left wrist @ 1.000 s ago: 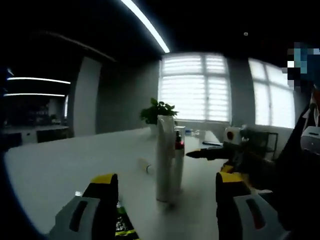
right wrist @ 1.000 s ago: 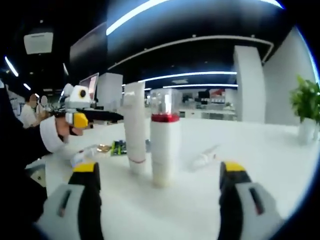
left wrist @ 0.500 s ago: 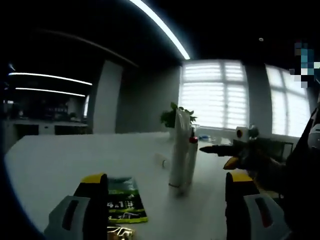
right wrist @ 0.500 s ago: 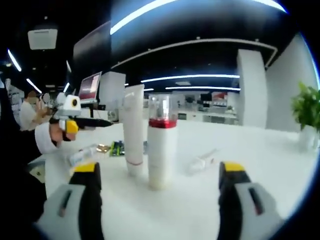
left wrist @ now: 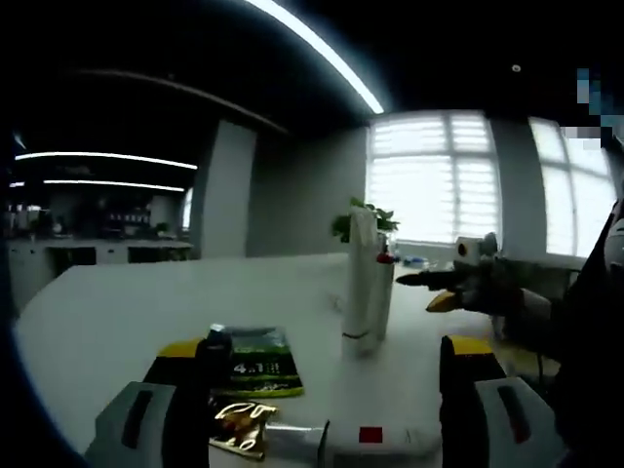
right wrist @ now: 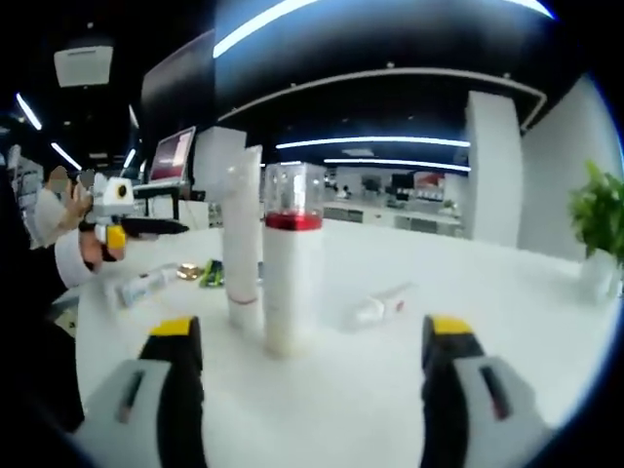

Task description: Arrange the skincare products in the storage area until every visible bottle or jar stands upright without overlapping.

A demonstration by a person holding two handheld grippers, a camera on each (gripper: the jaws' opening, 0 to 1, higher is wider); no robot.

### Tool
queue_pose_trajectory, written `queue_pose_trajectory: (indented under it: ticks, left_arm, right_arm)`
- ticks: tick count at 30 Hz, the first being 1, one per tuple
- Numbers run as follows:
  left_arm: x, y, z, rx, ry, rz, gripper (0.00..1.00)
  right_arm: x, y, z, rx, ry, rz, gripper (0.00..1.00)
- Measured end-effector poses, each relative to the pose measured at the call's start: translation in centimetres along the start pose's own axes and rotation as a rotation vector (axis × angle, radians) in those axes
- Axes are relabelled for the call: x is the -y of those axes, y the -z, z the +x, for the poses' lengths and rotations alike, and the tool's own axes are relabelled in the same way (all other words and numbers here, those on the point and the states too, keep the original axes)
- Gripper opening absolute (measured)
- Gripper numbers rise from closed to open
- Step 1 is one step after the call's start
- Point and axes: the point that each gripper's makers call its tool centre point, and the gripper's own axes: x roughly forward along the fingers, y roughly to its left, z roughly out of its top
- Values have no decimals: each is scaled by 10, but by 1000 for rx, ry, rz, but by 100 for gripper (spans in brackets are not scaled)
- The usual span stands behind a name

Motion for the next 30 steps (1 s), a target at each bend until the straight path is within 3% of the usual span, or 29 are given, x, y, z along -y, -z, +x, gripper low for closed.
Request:
queue_pose_trajectory:
  ticks: [9,12,20,30]
  left_arm:
    - [3,2,-17,18,-25,-40,99]
    - [4,-1,-22,44,-42,-7,97]
    - [12,0,-29,40,-33,16,97]
    - [17,3,-33,40,-35,-10,99]
  right_arm:
    - [19,0,13,-36,4,-8,89]
    - [23,-4,14,-37,2,-9,86]
    - [41,-3,20,-82,-3,12,83]
    - [60,-1,26,-126,8,13,79]
